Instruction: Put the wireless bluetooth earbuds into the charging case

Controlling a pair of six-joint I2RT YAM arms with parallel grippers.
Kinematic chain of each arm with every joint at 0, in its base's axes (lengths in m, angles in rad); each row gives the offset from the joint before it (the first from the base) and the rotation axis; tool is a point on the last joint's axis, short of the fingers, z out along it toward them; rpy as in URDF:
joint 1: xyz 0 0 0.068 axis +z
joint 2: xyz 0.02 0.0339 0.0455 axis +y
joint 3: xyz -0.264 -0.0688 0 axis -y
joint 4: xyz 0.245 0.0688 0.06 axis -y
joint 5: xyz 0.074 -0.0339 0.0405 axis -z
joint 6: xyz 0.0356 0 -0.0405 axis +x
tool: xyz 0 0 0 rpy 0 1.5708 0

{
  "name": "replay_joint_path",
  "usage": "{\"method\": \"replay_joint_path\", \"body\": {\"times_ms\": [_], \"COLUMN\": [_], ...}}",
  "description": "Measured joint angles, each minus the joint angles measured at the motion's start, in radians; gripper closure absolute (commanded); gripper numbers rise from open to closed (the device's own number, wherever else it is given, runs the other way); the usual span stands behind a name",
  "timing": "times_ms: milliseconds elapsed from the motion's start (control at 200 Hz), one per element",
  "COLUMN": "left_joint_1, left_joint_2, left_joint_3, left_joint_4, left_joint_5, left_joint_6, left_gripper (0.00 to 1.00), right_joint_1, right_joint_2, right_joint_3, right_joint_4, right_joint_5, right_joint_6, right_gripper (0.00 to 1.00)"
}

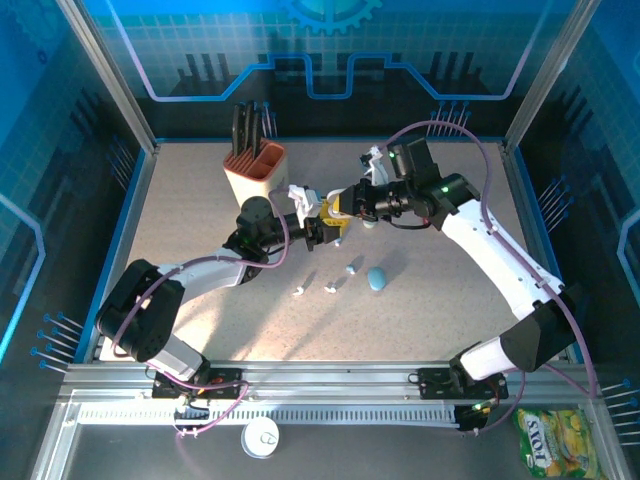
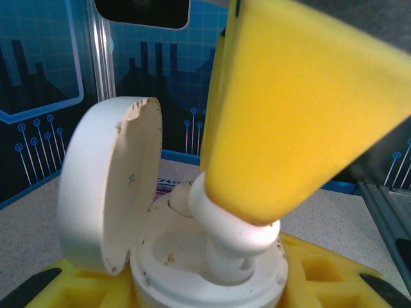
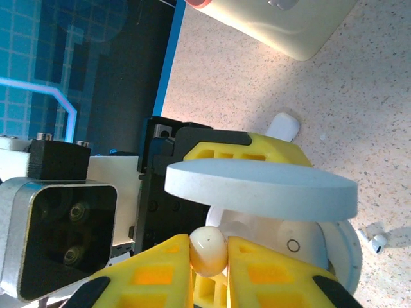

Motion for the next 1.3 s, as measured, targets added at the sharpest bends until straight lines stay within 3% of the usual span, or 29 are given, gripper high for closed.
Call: {"method": "replay_joint_path", "body": {"times_ms": [655,960,1301], "left_joint_1": [-0.003,-0.003,-0.003], "left_joint_2": [0.000,-0.020,-0.082], "left_joint_3": [-0.001,-0.010,-0.010], "left_joint_4": [-0.024,-0.048,-0.188], "left_joint_5": [-0.016,-0.023,-0.034], "left_joint_6": [-0.003,0.042,0.150], "left_gripper": [0.68,0.67,0.67], "right_joint_1": [0.001,-0.022,-0.032], "right_joint_2": [-0.014,-0.040,0.166], "right_joint_3": [-0.001,0.058,0.317], "right_joint_4": [-0.034,-0.045,-0.150], "right_joint_5": [0.052,0.045,0.076], "right_joint_6": [0.006,-0.028,-0.110], "right_gripper": [0.59,0.71,0.72]}}
